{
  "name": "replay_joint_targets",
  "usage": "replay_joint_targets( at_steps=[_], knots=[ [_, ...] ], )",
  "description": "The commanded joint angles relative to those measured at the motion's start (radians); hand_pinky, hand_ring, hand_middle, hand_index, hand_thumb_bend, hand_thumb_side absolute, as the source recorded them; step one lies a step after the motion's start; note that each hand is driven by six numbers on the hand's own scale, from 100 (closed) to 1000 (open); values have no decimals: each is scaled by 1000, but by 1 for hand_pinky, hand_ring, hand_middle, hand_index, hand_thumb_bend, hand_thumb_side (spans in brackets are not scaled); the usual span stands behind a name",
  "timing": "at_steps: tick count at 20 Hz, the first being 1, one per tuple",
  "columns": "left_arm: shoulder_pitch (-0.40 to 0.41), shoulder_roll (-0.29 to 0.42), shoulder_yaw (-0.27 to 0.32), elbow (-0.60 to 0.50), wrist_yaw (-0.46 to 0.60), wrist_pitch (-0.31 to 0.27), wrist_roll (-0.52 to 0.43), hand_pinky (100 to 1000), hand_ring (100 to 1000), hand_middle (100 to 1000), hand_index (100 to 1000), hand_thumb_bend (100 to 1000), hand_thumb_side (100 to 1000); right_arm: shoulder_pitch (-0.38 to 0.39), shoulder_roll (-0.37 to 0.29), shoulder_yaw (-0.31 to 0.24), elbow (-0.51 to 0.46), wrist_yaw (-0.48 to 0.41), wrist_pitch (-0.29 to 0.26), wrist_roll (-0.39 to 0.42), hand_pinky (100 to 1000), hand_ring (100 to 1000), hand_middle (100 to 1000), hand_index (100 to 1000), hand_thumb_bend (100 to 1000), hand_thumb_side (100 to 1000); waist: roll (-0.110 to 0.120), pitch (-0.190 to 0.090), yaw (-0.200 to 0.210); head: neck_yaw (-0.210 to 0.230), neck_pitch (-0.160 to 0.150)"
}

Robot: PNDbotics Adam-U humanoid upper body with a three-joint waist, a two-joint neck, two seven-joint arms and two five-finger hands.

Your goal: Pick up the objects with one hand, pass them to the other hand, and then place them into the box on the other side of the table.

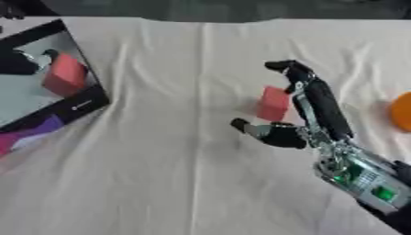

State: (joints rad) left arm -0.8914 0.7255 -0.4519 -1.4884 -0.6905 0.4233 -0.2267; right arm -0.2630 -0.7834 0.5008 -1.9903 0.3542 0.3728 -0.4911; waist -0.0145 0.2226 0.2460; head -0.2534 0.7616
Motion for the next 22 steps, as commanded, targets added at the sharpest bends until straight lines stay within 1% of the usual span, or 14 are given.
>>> replay_joint_targets(
  at_steps=[1, 5, 9, 12, 13, 15, 18, 20, 22],
  knots=[
    [-12, 60, 42, -86, 74, 30, -12, 922, 781, 718, 781, 278, 528, -9, -64, -56, -10, -24, -11, 66, 600, 885, 784, 836, 716, 427, 0, -26, 0, -37, 8],
    [-5, 82, 69, -160, 170, 69, -9, 947, 770, 703, 763, 207, 566, -24, -117, -122, -10, -50, -5, 156, 640, 895, 808, 842, 704, 421, 4, -29, 4, -83, 8],
    [-1, 92, 87, -201, 232, 100, 2, 956, 765, 695, 753, 192, 580, -36, -160, -174, -10, -60, 8, 256, 680, 901, 825, 850, 691, 424, 5, -31, 7, -115, 8],
    [-1, 96, 93, -216, 260, 116, 11, 958, 763, 692, 748, 187, 588, -42, -186, -200, -10, -55, 12, 336, 731, 912, 845, 859, 673, 422, 7, -31, 9, -125, 8],
    [-2, 96, 95, -218, 266, 119, 14, 962, 761, 689, 745, 180, 592, -45, -194, -207, -10, -49, 7, 360, 753, 915, 851, 864, 670, 421, 7, -31, 10, -128, 8],
    [-2, 96, 101, -217, 276, 126, 21, 966, 760, 687, 742, 172, 600, -48, -206, -220, -10, -31, -11, 405, 767, 915, 854, 867, 665, 409, 6, -31, 11, -134, 8],
    [-3, 97, 110, -216, 291, 124, 32, 970, 758, 684, 739, 171, 605, -54, -214, -239, -10, -13, -37, 448, 768, 911, 850, 865, 644, 382, 5, -30, 14, -144, 6],
    [-3, 100, 114, -217, 304, 111, 38, 972, 758, 684, 740, 171, 610, -56, -218, -243, -10, -12, -55, 470, 781, 910, 850, 866, 639, 372, 4, -29, 16, -147, 7],
    [-1, 101, 118, -219, 327, 90, 39, 984, 753, 679, 736, 145, 644, -52, -219, -238, -10, -15, -79, 507, 811, 911, 855, 873, 645, 364, 3, -28, 18, -148, 8]
  ],
)
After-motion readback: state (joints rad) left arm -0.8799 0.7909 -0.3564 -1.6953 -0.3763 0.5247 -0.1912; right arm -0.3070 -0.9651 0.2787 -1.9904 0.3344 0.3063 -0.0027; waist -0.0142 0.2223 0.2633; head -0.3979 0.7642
